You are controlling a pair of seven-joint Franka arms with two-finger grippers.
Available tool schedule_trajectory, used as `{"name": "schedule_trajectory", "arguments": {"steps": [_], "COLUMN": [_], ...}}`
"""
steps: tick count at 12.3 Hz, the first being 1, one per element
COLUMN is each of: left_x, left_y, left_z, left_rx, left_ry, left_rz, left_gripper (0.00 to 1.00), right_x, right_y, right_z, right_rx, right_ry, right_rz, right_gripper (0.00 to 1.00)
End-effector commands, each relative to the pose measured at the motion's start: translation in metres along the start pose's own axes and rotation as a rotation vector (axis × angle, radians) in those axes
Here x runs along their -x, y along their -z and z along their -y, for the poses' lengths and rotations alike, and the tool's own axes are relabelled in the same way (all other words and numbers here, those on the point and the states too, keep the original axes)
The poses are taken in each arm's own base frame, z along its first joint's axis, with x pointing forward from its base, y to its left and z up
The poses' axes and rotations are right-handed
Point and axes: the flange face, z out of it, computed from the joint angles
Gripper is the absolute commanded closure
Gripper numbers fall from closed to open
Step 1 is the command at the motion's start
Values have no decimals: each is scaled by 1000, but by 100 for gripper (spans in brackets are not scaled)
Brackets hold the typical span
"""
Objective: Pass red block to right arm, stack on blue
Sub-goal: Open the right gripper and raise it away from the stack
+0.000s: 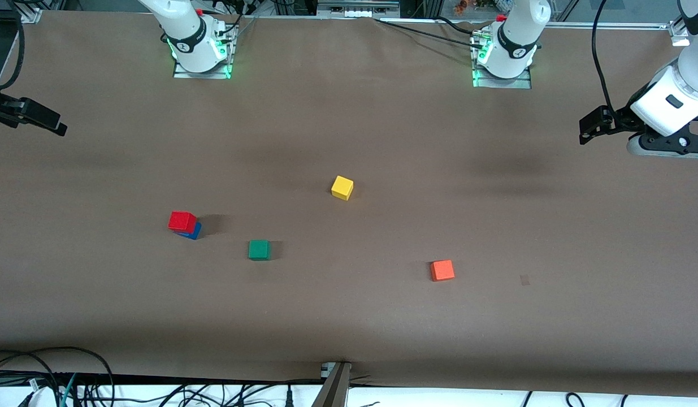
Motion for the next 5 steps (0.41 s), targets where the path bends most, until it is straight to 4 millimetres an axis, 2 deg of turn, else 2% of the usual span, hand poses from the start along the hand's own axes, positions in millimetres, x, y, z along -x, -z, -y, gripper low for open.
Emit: {"name": "schedule_trajectory", "arguments": {"steps": [1,5], "left_x": [-4,-4], "left_y": [8,12], "left_z": [-2,-5], "left_rx": [-15,-14], "left_ry": [2,-2], "left_rz": [-13,-20], "left_gripper": [0,0], "right_x": [7,7], "right_y": [2,-4], "right_z": [-4,-4], "right_rx": [7,3], "right_ry": [-15,-9], "right_rz": [-35,-16], "right_gripper": [0,0]}}
